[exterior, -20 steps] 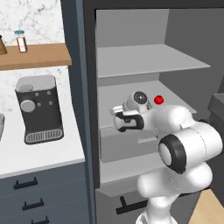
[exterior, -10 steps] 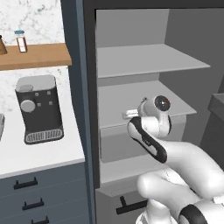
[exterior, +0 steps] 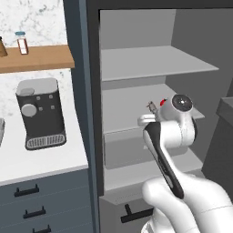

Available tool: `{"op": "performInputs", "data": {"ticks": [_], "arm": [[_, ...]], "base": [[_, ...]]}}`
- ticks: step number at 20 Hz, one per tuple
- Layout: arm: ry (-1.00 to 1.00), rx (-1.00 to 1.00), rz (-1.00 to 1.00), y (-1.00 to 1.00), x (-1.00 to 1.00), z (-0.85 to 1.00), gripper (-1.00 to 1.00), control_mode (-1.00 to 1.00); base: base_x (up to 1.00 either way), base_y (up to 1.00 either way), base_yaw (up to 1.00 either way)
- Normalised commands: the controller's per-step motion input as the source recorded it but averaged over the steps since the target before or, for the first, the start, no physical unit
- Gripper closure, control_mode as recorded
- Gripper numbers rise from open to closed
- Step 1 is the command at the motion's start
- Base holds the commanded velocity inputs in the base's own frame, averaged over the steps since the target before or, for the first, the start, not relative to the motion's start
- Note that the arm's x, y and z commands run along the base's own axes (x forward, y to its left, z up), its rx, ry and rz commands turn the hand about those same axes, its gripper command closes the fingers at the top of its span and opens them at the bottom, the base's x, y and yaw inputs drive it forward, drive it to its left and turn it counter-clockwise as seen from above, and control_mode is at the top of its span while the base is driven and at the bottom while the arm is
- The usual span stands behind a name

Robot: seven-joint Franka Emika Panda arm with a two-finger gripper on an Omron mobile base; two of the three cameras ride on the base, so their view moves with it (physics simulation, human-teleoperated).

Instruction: Place one tomato and one fish in each tupperware on the nearby counter, to pack two identical lunches.

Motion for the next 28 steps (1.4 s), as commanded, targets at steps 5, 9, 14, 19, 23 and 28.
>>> {"op": "performInputs", "data": {"ticks": [5, 9, 14, 19, 23, 28], "arm": [[0.17, 0.00, -0.07, -0.13, -0.53, 0.15, 1.00, -1.00], [-0.01, 0.04, 0.10, -0.21, -0.54, 0.00, 1.00, -1.00], [-0.02, 0.01, 0.24, -0.11, -0.56, 0.00, 1.00, -1.00], [-0.01, -0.09, 0.08, 0.08, -0.43, 0.00, 1.00, -1.00], [0.02, -0.04, 0.00, 0.06, -0.10, 0.00, 1.00, -1.00], [0.00, 0.00, 0.00, 0.00, -0.05, 0.00, 1.00, -1.00]], "base": [[0.00, 0.00, 0.00], [0.00, 0.00, 0.00], [0.00, 0.00, 0.00], [0.00, 0.00, 0.00], [0.00, 0.00, 0.00], [0.00, 0.00, 0.00]]}}
